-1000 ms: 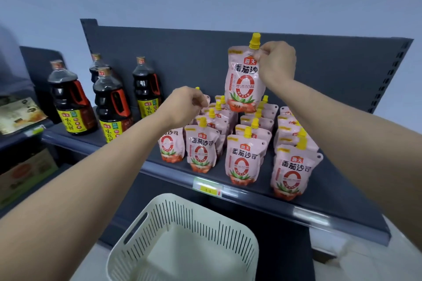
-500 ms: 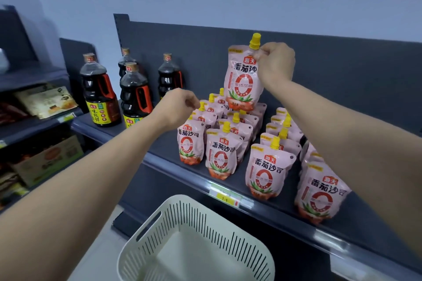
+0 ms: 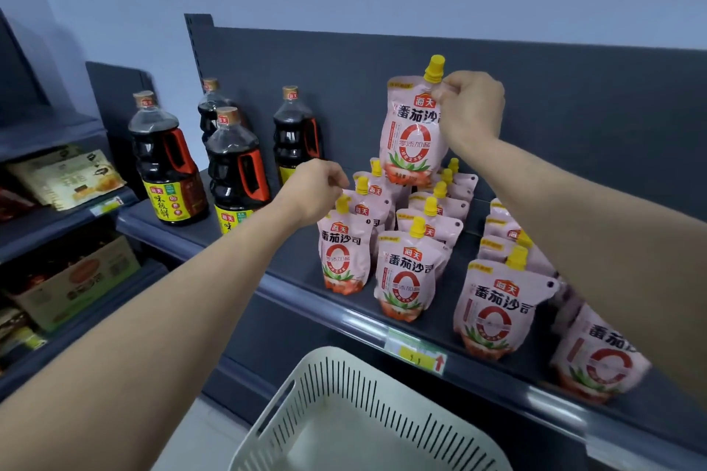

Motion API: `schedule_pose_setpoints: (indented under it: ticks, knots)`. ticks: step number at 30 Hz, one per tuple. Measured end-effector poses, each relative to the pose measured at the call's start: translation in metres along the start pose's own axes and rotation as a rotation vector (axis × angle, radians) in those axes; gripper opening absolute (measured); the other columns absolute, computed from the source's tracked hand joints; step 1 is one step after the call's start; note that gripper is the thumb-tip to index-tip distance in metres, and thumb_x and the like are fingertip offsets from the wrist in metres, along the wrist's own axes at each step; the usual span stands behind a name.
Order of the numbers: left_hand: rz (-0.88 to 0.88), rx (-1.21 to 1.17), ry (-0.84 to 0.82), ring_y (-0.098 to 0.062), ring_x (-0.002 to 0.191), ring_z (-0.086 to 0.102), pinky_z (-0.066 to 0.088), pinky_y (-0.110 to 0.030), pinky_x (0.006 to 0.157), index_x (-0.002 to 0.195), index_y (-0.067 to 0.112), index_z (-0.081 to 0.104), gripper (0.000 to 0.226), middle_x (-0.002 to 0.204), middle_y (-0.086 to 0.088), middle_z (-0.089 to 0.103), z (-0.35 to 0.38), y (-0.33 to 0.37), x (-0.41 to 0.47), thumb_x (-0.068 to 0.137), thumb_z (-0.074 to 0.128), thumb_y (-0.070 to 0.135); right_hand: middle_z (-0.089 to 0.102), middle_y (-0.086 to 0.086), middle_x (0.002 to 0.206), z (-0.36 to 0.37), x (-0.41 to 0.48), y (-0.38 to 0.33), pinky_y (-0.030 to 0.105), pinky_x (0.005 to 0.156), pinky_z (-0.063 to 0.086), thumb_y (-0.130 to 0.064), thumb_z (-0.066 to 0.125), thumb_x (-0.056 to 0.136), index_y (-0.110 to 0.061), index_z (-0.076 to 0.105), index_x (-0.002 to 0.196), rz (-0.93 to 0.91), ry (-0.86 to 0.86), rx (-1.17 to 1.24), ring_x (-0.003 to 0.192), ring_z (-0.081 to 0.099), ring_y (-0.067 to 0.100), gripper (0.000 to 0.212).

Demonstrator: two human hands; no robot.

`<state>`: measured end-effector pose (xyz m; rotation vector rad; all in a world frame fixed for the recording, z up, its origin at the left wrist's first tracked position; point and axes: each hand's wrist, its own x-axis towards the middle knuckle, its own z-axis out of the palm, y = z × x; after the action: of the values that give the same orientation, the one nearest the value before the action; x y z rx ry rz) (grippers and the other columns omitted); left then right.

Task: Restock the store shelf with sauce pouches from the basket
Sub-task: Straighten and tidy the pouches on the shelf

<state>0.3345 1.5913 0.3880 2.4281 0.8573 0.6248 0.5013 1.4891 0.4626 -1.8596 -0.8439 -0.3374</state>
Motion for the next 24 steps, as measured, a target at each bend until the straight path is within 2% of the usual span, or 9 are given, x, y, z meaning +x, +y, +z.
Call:
schedule_pose_setpoints:
  ticks: [4,8,10,16,21,24]
  knots:
    - [0.069,-0.034,-0.028,-0.019,0.085,0.06,0.05,-0.026,0.073,0.1,0.005,0.067,0.021,0.103,-0.009,0.068,0.003,-0.009,0.026,0.088,0.051,0.001,0.069,0.005,0.084,0.009,0.004,-0.001,0.03,0.068,0.05,-0.018,0.056,0.092,-0.007,0.072,0.086,0.033,0.041,-0.036,0.075,0.06,0.017,0.02]
    - [0.187,-0.072,-0.042,-0.014,0.085,0.055,0.041,-0.02,0.074,0.099,0.006,0.068,0.019,0.095,-0.003,0.064,0.007,0.002,0.046,0.088,0.053,0.003,0.067,0.004,0.081,0.007,0.006,0.001,0.029,0.069,0.051,-0.017,0.057,0.092,-0.006,0.072,0.087,0.052,0.072,-0.076,0.076,0.062,0.018,0.02]
    - [0.223,-0.077,-0.047,-0.014,0.084,0.055,0.041,-0.02,0.075,0.099,0.006,0.068,0.019,0.094,-0.004,0.064,0.007,0.008,0.055,0.087,0.053,0.002,0.069,0.006,0.082,0.002,0.009,0.003,0.035,0.074,0.055,-0.018,0.057,0.091,-0.005,0.072,0.086,0.055,0.095,-0.103,0.08,0.065,0.021,0.02]
    - [0.205,-0.051,-0.065,-0.021,0.095,0.06,0.042,-0.022,0.079,0.101,0.003,0.068,0.022,0.105,-0.011,0.068,0.004,-0.001,0.074,0.086,0.053,-0.001,0.071,0.005,0.088,-0.006,0.017,0.003,0.034,0.076,0.055,-0.019,0.058,0.091,-0.009,0.073,0.089,0.05,0.139,-0.155,0.083,0.065,0.02,0.018]
    - [0.155,-0.041,-0.148,-0.019,0.088,0.059,0.042,-0.023,0.075,0.097,0.006,0.067,0.014,0.101,-0.009,0.068,0.012,-0.019,0.085,0.084,0.062,0.005,0.065,0.0,0.082,0.011,0.021,0.003,0.031,0.074,0.052,-0.017,0.057,0.092,-0.008,0.073,0.091,0.065,0.119,-0.124,0.08,0.062,0.017,0.018]
    - [0.129,-0.015,-0.235,-0.018,0.083,0.057,0.045,-0.026,0.074,0.099,0.007,0.067,0.019,0.094,-0.007,0.065,0.017,-0.029,0.089,0.08,0.068,0.008,0.063,-0.001,0.08,0.024,0.023,0.004,0.028,0.068,0.047,-0.018,0.056,0.093,-0.008,0.072,0.091,0.061,0.108,-0.104,0.077,0.06,0.015,0.019]
